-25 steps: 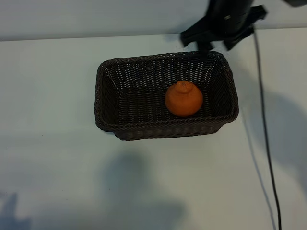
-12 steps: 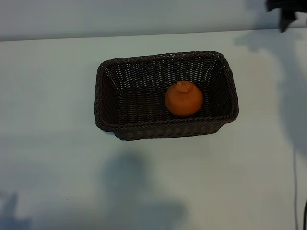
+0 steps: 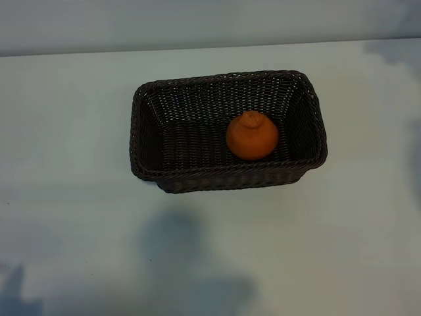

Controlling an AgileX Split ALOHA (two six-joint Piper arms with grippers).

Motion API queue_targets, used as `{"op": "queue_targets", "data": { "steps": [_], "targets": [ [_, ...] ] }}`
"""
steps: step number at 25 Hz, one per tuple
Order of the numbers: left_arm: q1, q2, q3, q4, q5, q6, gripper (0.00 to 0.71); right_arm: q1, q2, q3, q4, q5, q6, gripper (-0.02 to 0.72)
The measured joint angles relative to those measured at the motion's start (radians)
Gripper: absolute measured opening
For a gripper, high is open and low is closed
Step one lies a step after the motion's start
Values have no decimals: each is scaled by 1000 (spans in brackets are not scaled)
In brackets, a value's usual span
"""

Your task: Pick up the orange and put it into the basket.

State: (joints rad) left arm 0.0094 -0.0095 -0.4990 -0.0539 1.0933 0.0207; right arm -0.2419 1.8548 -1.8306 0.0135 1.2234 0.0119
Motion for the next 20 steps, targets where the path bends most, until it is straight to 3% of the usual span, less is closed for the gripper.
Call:
{"op": "queue_targets", "data": {
  "steps": [12, 20],
  "targets": [
    [0, 0, 0, 0, 0, 0, 593, -10, -539, 212, 19, 19, -2, 537],
    [0, 0, 0, 0, 0, 0, 593, -10, -1011, 417, 64, 8, -18, 536]
  ]
}}
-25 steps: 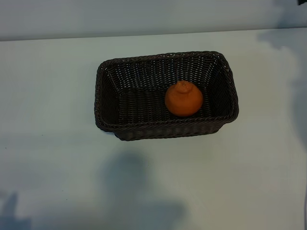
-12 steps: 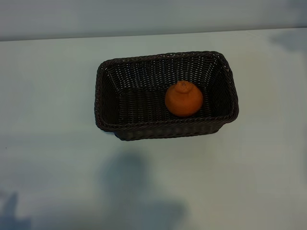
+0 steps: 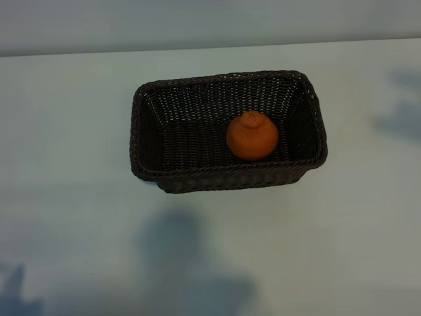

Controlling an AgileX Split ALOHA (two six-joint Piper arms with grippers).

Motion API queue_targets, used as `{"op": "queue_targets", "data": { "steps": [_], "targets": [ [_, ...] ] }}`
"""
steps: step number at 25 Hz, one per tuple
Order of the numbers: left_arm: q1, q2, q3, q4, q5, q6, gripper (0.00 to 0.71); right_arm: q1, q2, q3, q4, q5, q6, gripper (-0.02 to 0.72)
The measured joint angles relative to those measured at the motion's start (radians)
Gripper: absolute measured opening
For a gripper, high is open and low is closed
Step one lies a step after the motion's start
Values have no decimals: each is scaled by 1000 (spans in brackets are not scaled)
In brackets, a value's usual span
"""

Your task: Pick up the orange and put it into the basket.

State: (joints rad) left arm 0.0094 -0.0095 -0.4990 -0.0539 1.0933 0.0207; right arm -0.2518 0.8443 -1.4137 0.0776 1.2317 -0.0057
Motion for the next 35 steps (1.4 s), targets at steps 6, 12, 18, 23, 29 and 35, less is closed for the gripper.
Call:
{"op": "queue_targets", "data": {
  "steps": [6, 12, 18, 23, 29, 35],
  "targets": [
    [0, 0, 0, 0, 0, 1, 593, 0, -272, 196, -6, -1, -4, 536],
    [0, 0, 0, 0, 0, 2, 593, 34, -511, 385, -11, -41, -4, 535],
    [0, 0, 0, 0, 0, 4, 593, 63, -683, 500, -35, -65, -4, 536],
    [0, 0, 0, 0, 0, 3, 593, 63, -798, 577, -49, -76, -4, 536],
    [0, 0, 0, 0, 0, 3, 592, 90, -853, 660, -49, -64, -4, 536],
    [0, 0, 0, 0, 0, 3, 592, 159, -853, 784, -49, -30, -4, 536]
  ]
}}
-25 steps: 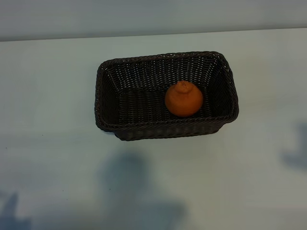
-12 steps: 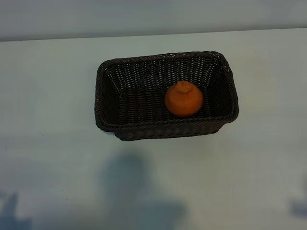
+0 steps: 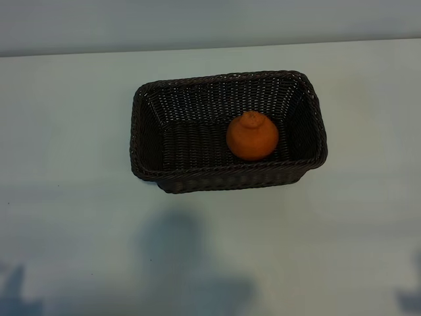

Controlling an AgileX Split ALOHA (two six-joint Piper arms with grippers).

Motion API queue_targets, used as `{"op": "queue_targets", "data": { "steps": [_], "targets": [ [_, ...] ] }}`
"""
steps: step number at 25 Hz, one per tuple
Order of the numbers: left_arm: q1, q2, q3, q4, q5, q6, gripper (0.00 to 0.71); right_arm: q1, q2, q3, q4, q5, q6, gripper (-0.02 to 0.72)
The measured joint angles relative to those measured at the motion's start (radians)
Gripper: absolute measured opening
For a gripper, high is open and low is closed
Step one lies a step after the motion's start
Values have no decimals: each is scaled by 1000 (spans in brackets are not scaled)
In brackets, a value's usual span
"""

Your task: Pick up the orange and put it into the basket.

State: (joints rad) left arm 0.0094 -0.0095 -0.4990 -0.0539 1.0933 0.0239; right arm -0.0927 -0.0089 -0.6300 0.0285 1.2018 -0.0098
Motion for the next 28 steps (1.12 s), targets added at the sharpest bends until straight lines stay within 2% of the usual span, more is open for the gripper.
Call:
{"op": "queue_targets", "data": {
  "steps": [5, 12, 19, 28],
  "targets": [
    [0, 0, 0, 0, 0, 0, 592, 4, 1, 94, 0, -13, -15, 536],
    [0, 0, 0, 0, 0, 0, 592, 4, 1, 104, 1, -42, -30, 536],
    [0, 0, 0, 0, 0, -4, 592, 4, 1, 141, 11, -123, -33, 535],
    [0, 0, 0, 0, 0, -3, 592, 4, 1, 141, 15, -130, -33, 535]
  ]
}}
